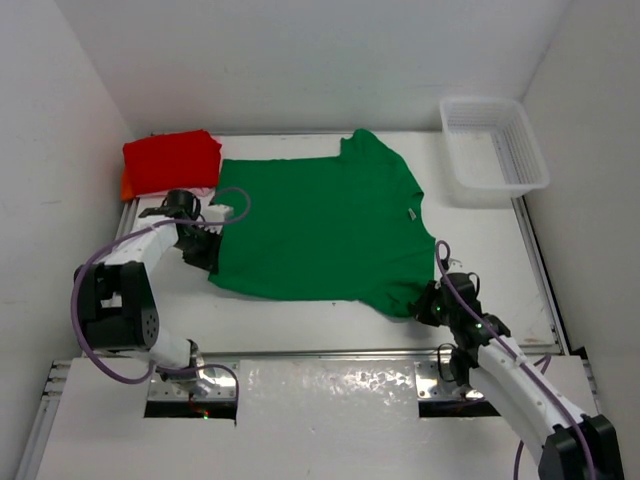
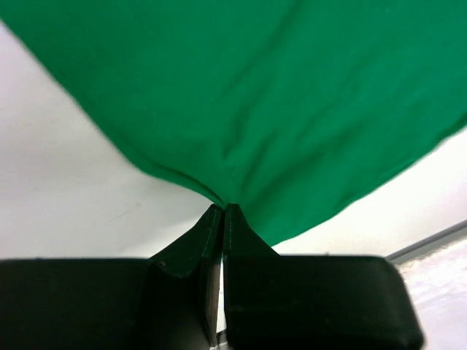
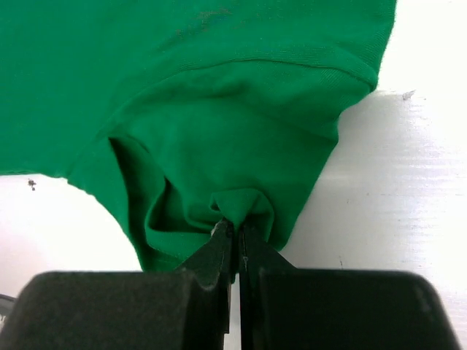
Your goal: Fold and stack the t-shirts
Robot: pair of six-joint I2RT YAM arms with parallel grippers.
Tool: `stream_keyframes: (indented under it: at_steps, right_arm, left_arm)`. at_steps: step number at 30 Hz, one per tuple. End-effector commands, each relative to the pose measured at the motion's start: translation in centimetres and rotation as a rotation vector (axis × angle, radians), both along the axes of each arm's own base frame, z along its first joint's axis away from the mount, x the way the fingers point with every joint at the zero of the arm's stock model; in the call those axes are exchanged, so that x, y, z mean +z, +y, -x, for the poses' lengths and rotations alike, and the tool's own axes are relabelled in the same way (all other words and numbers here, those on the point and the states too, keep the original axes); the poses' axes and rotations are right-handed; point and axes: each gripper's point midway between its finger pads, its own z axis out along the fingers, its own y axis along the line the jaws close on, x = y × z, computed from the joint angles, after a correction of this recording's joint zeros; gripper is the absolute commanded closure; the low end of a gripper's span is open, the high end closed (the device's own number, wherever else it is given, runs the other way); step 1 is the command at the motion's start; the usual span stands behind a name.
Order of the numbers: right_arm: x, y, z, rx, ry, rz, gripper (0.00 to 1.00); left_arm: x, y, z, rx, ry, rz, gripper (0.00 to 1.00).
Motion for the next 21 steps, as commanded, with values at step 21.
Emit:
stream_keyframes:
  at_steps: [21]
  right_arm:
    - [9.2,0.8,-13.1,0.117,-0.194,0.158,1.00]
  left_arm:
    - [6.1,2.4,-9.0,0.124,-0.225,-0.065,1.00]
